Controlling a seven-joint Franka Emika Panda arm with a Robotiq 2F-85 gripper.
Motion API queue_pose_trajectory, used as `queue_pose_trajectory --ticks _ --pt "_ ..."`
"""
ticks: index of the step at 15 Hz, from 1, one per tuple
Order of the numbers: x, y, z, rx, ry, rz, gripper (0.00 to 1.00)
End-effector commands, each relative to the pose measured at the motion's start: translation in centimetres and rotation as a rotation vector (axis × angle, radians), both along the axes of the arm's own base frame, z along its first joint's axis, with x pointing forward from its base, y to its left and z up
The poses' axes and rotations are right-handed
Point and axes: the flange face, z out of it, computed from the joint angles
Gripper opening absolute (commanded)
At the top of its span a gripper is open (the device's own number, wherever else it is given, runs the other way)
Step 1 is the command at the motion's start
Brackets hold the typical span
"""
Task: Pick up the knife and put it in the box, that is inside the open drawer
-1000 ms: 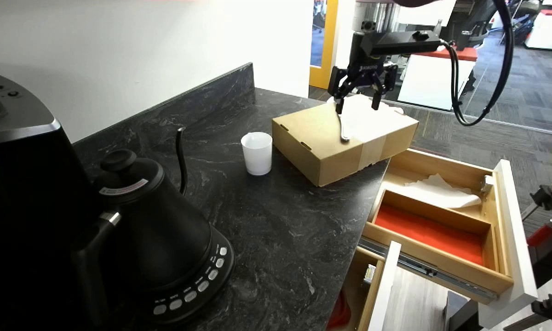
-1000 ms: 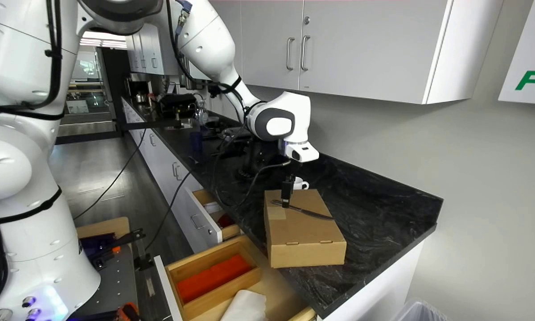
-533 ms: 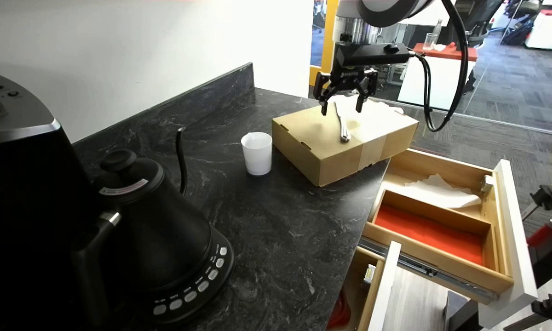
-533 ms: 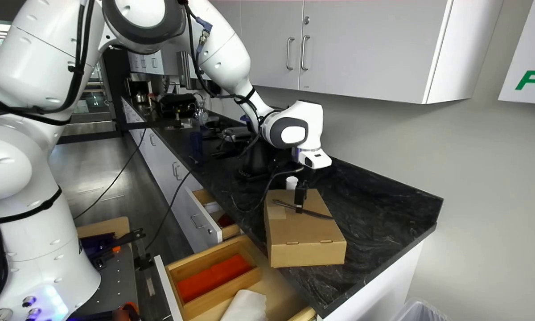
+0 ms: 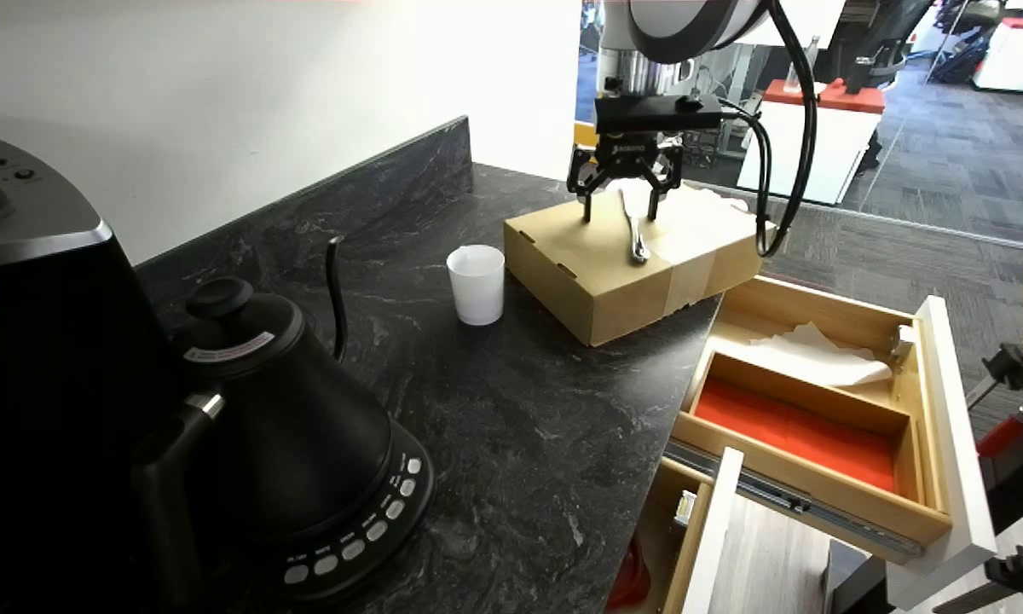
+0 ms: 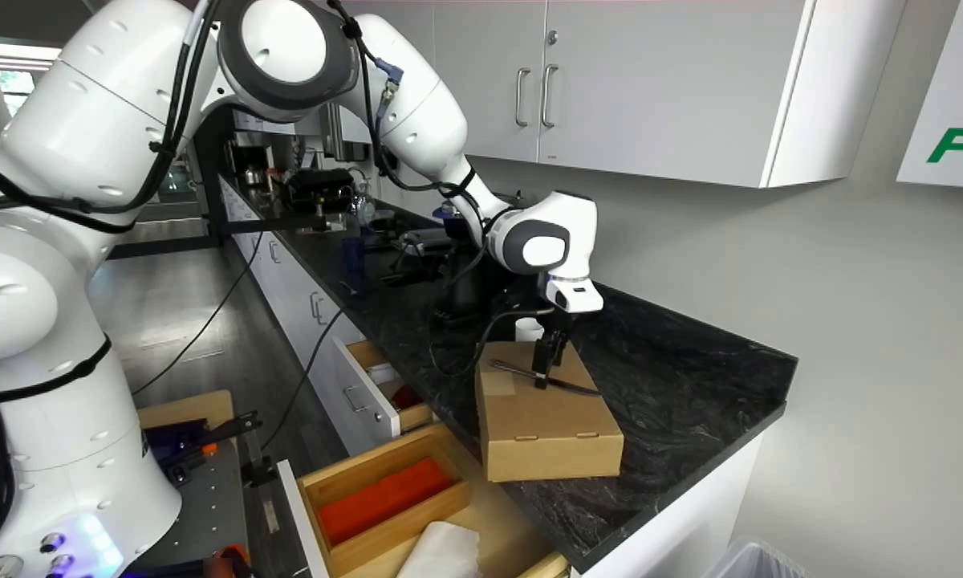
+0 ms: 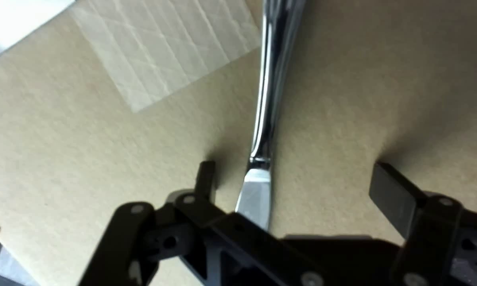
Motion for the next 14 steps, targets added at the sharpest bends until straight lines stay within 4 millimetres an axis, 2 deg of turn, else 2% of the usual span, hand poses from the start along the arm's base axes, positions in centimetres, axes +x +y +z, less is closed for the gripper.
queue_pose_trajectory --ticks 1,10,14 --pt "1.0 -0.1 0.6 0.023 0.042 -0.113 1.00" --pt "0.9 -0.8 2.1 0.076 0.094 -0.256 1.00" --pt "0.3 0.5 2.6 0.090 0.081 -0.236 1.00"
